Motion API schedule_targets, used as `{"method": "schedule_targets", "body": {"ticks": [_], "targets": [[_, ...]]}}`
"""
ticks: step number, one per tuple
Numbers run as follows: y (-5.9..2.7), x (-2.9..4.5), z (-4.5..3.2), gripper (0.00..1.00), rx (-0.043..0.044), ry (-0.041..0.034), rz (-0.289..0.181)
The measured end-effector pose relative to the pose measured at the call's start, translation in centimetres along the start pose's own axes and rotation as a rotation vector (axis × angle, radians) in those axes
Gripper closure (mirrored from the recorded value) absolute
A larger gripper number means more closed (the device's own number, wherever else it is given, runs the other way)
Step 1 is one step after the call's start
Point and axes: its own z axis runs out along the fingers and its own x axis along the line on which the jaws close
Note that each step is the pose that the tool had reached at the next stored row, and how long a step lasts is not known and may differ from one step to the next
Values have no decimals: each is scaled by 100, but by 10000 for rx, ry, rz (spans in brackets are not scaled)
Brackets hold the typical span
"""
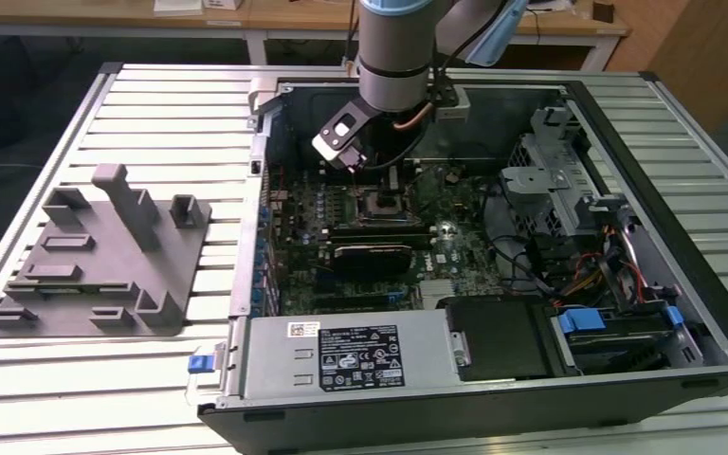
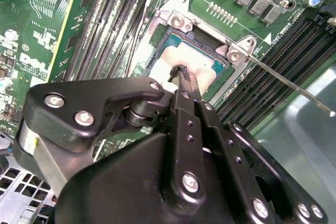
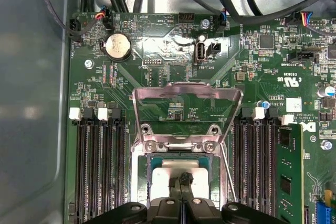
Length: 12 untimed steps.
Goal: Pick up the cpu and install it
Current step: 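Place the cpu into insertion slot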
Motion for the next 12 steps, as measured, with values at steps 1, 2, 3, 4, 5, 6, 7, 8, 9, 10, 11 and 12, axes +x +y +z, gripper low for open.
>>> {"method": "schedule_targets", "body": {"ticks": [1, 2, 3, 4, 5, 6, 7, 8, 9, 10, 11, 12], "targets": [[0, 0, 2, 89, 2, -1, 0], [-1, -1, 2, 89, 3, -2, 0], [0, 0, 3, 89, 2, -1, 1], [0, 0, 4, 89, 1, 0, 0], [0, 0, 4, 89, 1, 2, 0], [0, 0, 7, 89, 1, 2, 1], [-1, 0, 11, 89, 4, -1, 0], [-1, -1, 13, 89, 5, -4, 0], [-1, -1, 14, 89, 4, -4, 0], [-1, 0, 15, 89, 3, -2, 0], [-1, 0, 17, 89, 2, 0, 0], [-1, 0, 17, 89, 1, 2, 0]]}}
